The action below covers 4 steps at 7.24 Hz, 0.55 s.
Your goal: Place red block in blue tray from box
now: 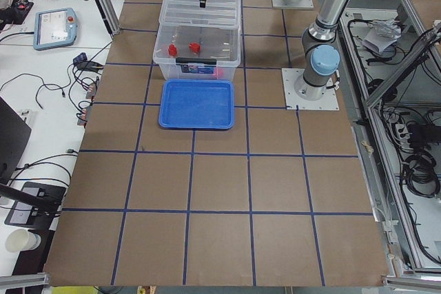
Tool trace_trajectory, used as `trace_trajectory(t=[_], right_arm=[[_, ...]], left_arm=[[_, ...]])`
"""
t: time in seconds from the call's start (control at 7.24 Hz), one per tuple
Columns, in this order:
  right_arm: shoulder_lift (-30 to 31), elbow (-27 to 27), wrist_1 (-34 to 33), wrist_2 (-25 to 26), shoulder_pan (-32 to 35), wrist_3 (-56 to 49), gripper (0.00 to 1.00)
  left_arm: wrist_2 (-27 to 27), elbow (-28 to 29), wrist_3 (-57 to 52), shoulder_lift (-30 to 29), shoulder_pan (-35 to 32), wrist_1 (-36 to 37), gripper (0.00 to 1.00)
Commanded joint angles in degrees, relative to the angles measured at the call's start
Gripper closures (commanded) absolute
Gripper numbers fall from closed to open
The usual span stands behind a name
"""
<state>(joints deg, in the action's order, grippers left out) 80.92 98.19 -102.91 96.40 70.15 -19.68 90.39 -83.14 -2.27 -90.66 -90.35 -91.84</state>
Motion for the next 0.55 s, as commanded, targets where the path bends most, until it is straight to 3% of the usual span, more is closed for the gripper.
trace_trajectory(t=[0.0,0.14,0.41], right_arm=[[0.6,-1.1,1.0,-0.2,0.2,0.4,0.0],[0.6,-2.5,3.0,-0.4,0.2,0.7,0.0],[0.7,-6.3,7.0,-1.0,0.5,1.0,0.0]], left_arm=[[-0.3,-0.4,0.2,-2.4,0.3,0.1,0.0],[-0.4,-2.7,1.2,-5.5,0.4,2.5,0.0],[-0.4,-10.2,2.2,-10.0,0.4,16.6,0.0]])
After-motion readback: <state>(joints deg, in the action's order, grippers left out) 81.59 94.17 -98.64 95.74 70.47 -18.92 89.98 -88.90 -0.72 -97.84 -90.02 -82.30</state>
